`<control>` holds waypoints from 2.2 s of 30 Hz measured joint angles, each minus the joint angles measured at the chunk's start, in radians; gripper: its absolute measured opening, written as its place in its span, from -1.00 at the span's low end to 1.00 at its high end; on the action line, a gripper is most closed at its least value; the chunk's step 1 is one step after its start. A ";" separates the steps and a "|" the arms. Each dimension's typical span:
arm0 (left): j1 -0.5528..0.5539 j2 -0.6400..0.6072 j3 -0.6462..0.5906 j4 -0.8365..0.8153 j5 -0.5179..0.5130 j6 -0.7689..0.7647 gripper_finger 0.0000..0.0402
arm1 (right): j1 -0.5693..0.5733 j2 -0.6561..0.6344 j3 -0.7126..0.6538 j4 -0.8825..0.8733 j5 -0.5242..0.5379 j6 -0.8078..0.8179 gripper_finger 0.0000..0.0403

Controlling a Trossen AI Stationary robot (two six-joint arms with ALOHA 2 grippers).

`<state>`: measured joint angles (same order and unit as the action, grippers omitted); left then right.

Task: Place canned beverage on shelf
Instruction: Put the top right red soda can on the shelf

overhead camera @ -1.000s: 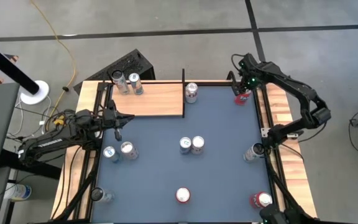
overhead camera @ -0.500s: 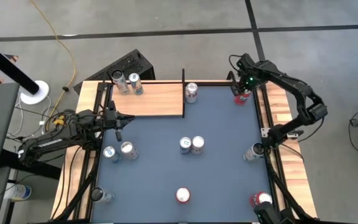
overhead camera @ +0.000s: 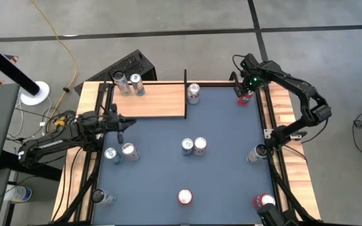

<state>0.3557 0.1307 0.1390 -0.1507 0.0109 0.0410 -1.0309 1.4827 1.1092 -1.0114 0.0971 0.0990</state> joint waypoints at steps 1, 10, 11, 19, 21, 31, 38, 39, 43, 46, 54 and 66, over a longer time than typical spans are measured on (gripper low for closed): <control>0.000 0.000 0.000 -0.016 0.000 0.004 -0.86 | 0.001 -0.003 0.000 0.002 0.000 -0.002 0.23; 0.000 0.000 0.000 -0.083 -0.030 0.008 -0.86 | 0.012 -0.041 0.068 -0.019 -0.023 -0.021 0.07; 0.000 0.000 0.000 -0.083 -0.035 0.008 -0.86 | 0.016 -0.047 0.080 -0.015 -0.023 -0.021 0.07; 0.000 0.000 0.000 -0.113 -0.044 0.008 -0.86 | 0.071 -0.050 0.171 -0.016 -0.027 -0.021 0.07; 0.000 0.000 0.000 -0.127 -0.045 0.008 -0.86 | 0.098 -0.051 0.206 -0.017 -0.044 -0.021 0.07; 0.000 0.000 0.000 -0.211 -0.045 0.007 -0.86 | 0.326 -0.052 0.427 -0.023 -0.079 0.005 0.06; 0.000 0.000 0.000 -0.258 -0.045 0.007 -0.86 | 0.515 -0.054 0.523 0.185 -0.079 -0.032 0.06; 0.000 0.000 0.000 -0.258 -0.045 0.007 -0.86 | 0.537 -0.054 0.526 0.225 -0.080 -0.036 0.06; 0.000 0.000 0.000 -0.257 -0.045 0.007 -0.86 | 0.596 -0.050 0.527 0.351 -0.110 -0.041 0.06; 0.000 0.000 0.000 -0.256 -0.045 0.007 -0.86 | 0.621 -0.018 0.530 0.436 -0.124 -0.040 0.06; 0.000 0.000 0.000 -0.255 -0.045 0.007 -0.86 | 0.623 0.181 0.602 0.537 -0.210 -0.026 0.06; 0.000 0.000 0.000 -0.255 -0.045 0.007 -0.86 | 0.661 0.555 0.909 0.454 -0.273 -0.062 0.06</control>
<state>0.3559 0.1309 0.1390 -0.4053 -0.0341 0.0479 -0.3699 2.0373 2.0180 -0.5578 -0.1757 0.0369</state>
